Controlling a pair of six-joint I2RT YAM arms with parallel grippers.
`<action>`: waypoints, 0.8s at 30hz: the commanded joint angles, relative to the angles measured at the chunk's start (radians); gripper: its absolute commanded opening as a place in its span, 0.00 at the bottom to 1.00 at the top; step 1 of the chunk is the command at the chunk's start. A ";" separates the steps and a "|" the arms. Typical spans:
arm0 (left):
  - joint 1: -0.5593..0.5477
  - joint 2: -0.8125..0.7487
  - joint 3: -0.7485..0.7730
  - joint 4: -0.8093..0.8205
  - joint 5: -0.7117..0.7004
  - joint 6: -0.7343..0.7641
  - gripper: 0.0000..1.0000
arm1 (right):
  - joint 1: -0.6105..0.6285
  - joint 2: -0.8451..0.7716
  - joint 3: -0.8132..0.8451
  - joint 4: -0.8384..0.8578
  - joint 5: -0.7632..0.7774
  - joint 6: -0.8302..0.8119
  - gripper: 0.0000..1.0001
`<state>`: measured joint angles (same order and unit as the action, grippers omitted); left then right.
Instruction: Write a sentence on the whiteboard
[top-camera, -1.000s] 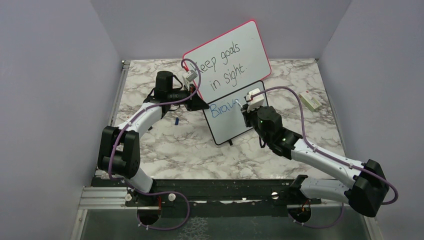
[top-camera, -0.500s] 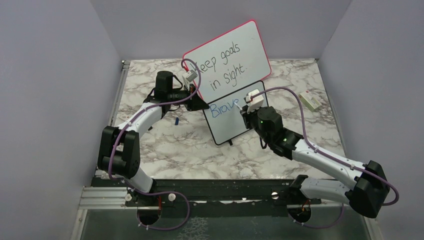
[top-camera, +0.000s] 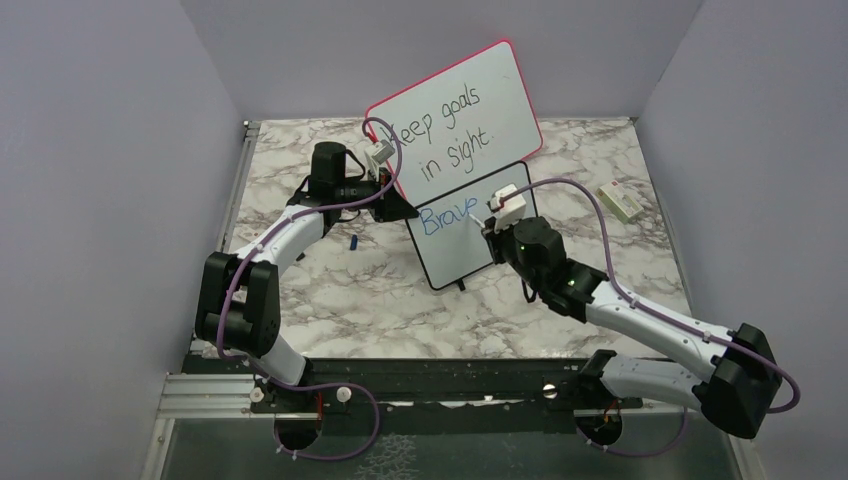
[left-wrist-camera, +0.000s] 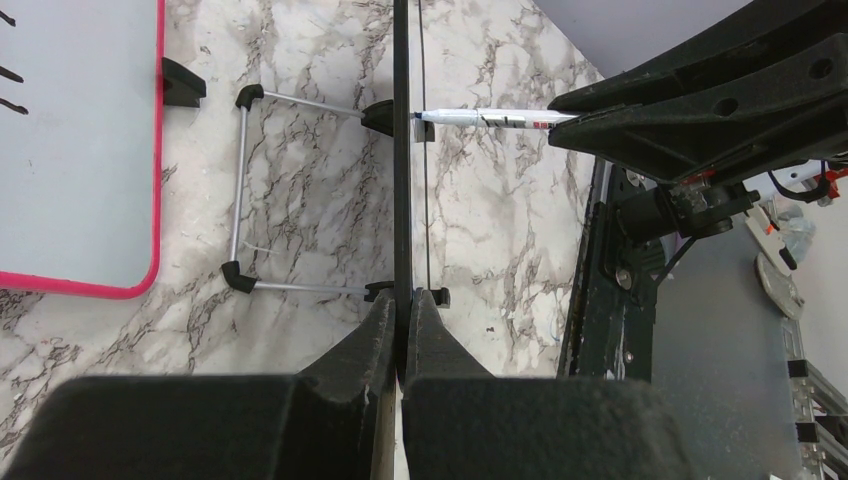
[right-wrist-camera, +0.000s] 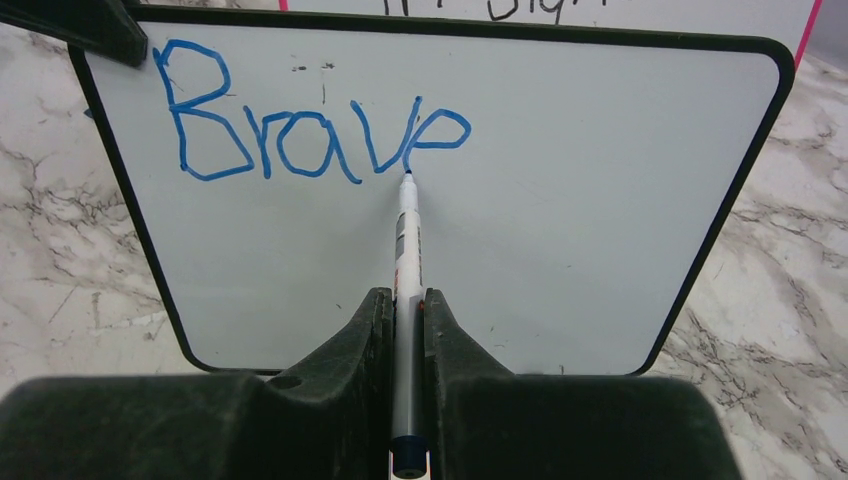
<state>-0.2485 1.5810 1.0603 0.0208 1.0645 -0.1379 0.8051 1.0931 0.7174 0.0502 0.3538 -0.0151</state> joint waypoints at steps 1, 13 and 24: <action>-0.008 0.019 0.000 -0.065 0.017 0.030 0.00 | -0.002 -0.013 -0.024 -0.049 0.054 0.012 0.01; -0.008 0.017 0.000 -0.065 0.019 0.030 0.00 | -0.001 -0.031 -0.045 -0.005 0.119 0.055 0.01; -0.008 0.016 -0.003 -0.065 0.017 0.030 0.00 | -0.002 -0.054 -0.049 0.050 0.151 0.050 0.01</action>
<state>-0.2485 1.5810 1.0603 0.0204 1.0653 -0.1379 0.8051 1.0691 0.6796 0.0517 0.4576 0.0292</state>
